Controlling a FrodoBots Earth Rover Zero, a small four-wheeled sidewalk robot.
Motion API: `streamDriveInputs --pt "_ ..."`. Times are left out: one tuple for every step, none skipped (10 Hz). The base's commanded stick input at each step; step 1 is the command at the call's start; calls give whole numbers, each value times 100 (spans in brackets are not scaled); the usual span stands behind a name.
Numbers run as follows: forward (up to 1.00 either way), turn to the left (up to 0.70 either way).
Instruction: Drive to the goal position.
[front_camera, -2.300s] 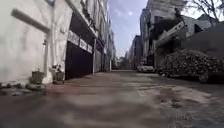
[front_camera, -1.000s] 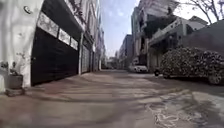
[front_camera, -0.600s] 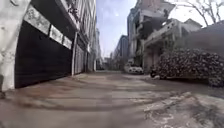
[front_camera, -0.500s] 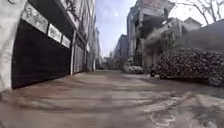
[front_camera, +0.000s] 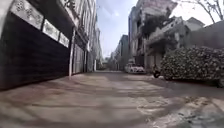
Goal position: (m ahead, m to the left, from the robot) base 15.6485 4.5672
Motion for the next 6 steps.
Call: streamDriveInputs --pt "100 6" --pt "100 6" --pt "100 6" --pt "100 6" --pt "100 6" --pt "100 6"
